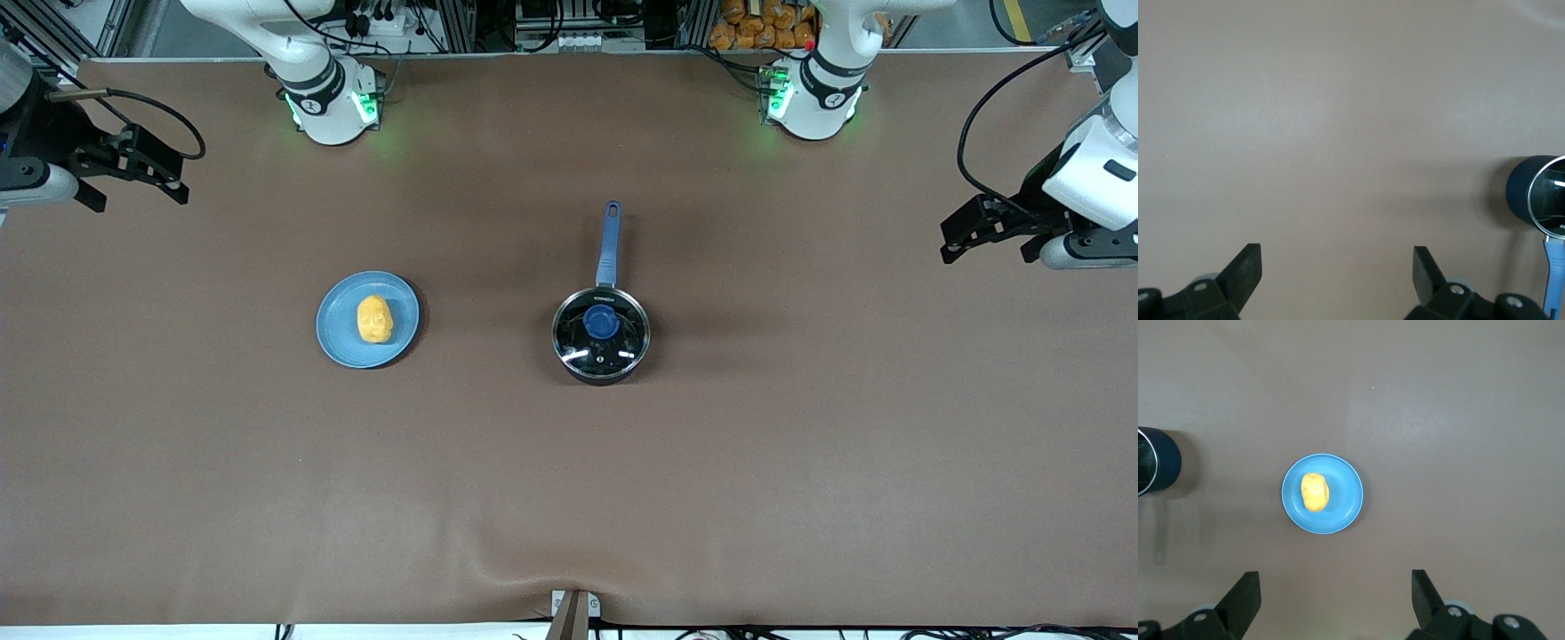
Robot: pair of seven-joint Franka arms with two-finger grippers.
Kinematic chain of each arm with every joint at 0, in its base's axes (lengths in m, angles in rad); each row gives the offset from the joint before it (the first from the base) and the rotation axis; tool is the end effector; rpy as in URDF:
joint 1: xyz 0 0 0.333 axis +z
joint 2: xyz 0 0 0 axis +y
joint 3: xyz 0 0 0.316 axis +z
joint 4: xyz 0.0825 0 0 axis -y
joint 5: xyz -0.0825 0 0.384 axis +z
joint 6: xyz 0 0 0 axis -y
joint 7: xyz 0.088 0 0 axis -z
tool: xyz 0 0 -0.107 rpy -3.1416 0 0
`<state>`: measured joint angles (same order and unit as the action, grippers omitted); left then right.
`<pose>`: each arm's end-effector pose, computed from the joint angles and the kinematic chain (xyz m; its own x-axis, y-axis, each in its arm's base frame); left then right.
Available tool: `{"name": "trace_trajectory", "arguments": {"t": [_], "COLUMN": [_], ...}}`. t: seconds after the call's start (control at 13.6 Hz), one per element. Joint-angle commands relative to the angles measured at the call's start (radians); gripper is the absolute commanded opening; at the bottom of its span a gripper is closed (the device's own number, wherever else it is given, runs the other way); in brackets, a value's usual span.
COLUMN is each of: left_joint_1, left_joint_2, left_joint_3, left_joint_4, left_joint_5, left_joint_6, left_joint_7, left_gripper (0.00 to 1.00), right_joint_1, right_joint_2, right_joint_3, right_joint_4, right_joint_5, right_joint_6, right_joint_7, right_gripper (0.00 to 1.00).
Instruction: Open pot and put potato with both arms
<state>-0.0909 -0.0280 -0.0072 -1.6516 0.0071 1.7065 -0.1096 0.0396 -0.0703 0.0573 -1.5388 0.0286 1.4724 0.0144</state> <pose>0.5554 -0.0540 0.6140 0.9965 0.0109 0.0831 0.0107 -0.9999 0.0018 0.5192 0.0551 0.6686 0.9964 0.0851 0.0035 0.0851 -0.9961 -0.0245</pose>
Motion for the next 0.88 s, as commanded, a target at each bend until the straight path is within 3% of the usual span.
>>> {"name": "trace_trajectory", "arguments": {"t": [0.0,0.81], "left_joint_1": [-0.015,-0.01], "left_joint_2": [-0.023,-0.027], "left_joint_3": [0.01,0.036], "left_joint_4": [0.009,0.019], "left_joint_5": [0.007,-0.025], "left_joint_6": [0.004,-0.002], "left_joint_7": [-0.007,-0.041], "left_gripper": [1.0,1.0], "right_joint_1": [-0.023,-0.023], "right_joint_2": [0.012,0.012], "right_joint_3": [0.018,0.018], "right_joint_4": [0.025,0.025], "right_joint_5": [-0.003,-0.003], "right_joint_6": [-0.015,-0.015], "right_joint_7": [0.001,0.001], "right_gripper": [1.0,1.0]}}
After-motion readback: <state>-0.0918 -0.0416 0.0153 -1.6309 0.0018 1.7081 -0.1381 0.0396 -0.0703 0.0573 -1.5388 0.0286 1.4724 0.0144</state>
